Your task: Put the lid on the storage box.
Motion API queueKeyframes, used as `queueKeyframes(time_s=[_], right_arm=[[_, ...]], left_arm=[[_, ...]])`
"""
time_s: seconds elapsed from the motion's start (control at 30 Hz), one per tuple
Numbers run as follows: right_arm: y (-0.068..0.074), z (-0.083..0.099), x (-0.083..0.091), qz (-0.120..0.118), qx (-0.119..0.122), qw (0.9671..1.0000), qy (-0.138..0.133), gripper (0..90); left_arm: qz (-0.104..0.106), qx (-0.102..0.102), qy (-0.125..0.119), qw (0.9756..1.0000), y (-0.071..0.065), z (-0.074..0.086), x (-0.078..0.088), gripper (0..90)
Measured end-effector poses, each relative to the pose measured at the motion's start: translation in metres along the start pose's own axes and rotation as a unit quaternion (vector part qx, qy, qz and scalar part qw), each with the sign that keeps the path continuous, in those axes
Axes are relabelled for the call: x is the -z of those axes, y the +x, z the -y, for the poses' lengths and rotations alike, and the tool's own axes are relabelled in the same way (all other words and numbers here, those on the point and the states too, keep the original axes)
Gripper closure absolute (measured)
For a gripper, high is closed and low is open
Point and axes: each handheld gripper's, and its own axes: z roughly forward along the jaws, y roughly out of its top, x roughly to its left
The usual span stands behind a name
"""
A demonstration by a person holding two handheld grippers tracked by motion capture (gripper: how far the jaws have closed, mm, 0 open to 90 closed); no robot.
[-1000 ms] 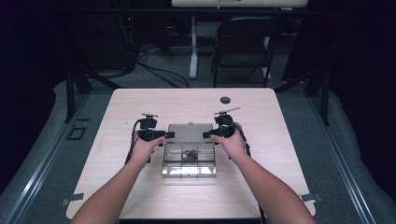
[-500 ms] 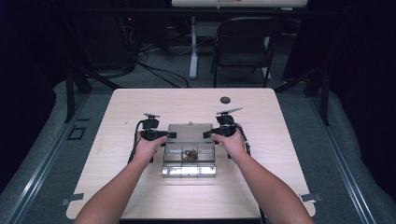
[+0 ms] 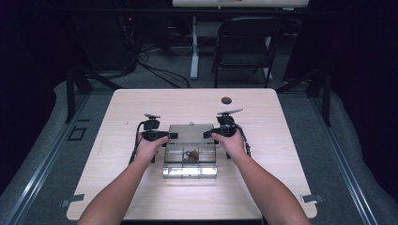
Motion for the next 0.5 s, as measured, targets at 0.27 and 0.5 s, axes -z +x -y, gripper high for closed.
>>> queueKeyframes(time_s=[0.27,0.5], right_arm=[[-0.0017,-0.0006,-0.0035,-0.003,-0.008,1.0000,-0.001,39.5],[-0.0051,-0.0013,-0.0043,-0.014,-0.016,0.9998,0.003,40.0]], left_arm=[[0.011,0.016,-0.001,0.9998,0.0038,0.0002,-0.0034,42.4],[0.014,0.021,-0.001,0.9997,0.0044,0.0000,-0.0040,42.3]])
